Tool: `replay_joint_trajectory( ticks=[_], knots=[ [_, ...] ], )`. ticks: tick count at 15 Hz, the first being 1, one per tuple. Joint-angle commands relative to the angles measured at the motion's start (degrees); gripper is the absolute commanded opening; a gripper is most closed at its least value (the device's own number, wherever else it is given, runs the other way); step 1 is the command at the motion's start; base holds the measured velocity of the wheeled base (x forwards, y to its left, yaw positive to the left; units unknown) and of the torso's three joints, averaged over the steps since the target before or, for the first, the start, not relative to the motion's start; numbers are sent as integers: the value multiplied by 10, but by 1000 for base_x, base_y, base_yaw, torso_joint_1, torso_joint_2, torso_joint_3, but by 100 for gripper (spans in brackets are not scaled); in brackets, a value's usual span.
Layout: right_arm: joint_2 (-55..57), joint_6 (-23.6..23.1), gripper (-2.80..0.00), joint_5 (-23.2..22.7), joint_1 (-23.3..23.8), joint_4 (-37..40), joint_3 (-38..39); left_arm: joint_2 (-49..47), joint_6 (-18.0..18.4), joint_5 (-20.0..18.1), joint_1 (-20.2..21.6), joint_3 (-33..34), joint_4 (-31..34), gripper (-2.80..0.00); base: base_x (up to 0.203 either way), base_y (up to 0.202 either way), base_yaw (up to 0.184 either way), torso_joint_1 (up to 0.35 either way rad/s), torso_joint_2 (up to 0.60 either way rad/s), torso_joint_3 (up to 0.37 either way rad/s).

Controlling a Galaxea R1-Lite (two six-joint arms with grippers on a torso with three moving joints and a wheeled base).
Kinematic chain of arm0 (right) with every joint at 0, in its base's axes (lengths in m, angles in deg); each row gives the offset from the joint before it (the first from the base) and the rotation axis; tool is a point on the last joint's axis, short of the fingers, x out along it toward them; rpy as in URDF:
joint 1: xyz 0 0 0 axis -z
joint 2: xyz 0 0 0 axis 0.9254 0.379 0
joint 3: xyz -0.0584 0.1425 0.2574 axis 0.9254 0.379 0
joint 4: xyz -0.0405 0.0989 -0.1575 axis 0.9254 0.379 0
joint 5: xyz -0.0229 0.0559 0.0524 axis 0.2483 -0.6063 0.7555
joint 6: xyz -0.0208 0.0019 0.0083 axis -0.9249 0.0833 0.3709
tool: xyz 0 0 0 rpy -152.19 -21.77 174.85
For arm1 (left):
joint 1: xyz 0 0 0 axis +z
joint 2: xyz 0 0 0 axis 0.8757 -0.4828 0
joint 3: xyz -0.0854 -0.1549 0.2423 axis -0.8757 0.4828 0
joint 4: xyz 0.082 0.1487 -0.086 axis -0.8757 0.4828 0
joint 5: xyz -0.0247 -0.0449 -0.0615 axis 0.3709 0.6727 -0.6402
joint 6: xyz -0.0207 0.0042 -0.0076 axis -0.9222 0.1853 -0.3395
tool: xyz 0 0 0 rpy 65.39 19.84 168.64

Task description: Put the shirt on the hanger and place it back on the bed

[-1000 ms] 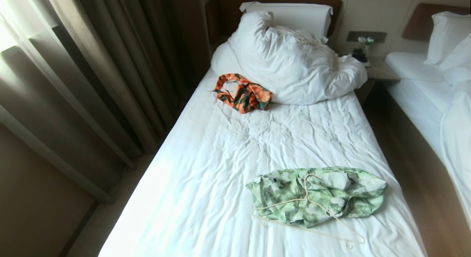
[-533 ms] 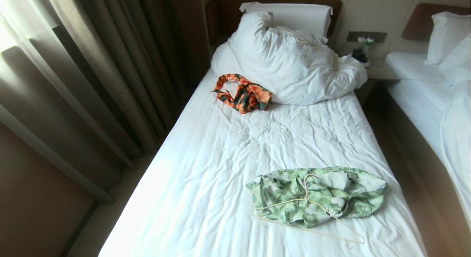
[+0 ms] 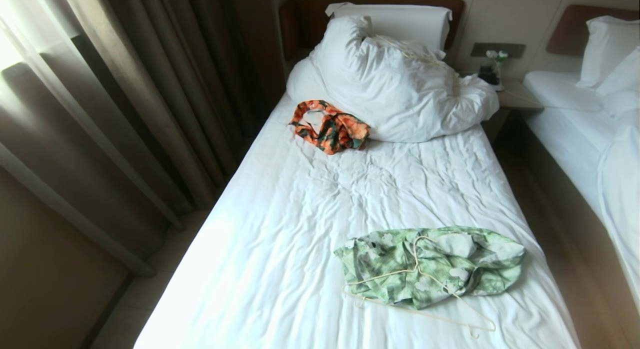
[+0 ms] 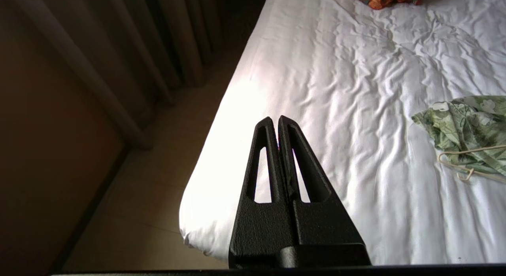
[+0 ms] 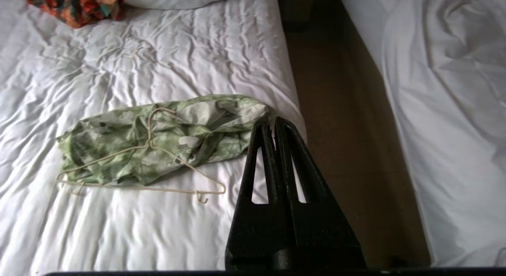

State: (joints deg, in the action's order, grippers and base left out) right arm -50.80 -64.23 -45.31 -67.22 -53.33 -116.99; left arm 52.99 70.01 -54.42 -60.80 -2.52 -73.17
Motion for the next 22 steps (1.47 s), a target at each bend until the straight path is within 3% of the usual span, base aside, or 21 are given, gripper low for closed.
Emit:
replay_joint_trajectory(
  ticks=[1, 4, 6, 7, 11, 13, 17, 22],
  knots=[
    [-57, 2, -280, -59, 0, -48, 84, 9, 4, -26, 0, 27, -32, -280, 0, 0, 0, 0, 0, 0],
    [-79, 3, -280, -114, -1, -179, 208, 9, 19, -57, 0, 30, -32, -280, 0, 0, 0, 0, 0, 0],
    [-82, 2, -280, -126, -1, -233, 272, 9, 16, -103, 0, 55, -40, -280, 0, 0, 0, 0, 0, 0],
    [-83, 5, -280, -127, -1, -238, 286, 9, 1, -103, 0, 54, -43, -280, 0, 0, 0, 0, 0, 0],
    [-83, 21, -280, -117, -1, -235, 287, 9, -2, -101, 0, 54, -43, -280, 0, 0, 0, 0, 0, 0],
    [-83, -56, -280, -112, -1, -205, 285, 9, -8, -100, 0, 55, -44, -280, 0, 0, 0, 0, 0, 0],
    [-83, -27, -280, -115, -1, -191, 283, 9, -9, -100, 0, 55, -44, -280, 0, 0, 0, 0, 0, 0],
    [-83, -25, -280, -115, -1, -192, 283, 9, -9, -100, 0, 55, -44, -280, 0, 0, 0, 0, 0, 0]
  ],
)
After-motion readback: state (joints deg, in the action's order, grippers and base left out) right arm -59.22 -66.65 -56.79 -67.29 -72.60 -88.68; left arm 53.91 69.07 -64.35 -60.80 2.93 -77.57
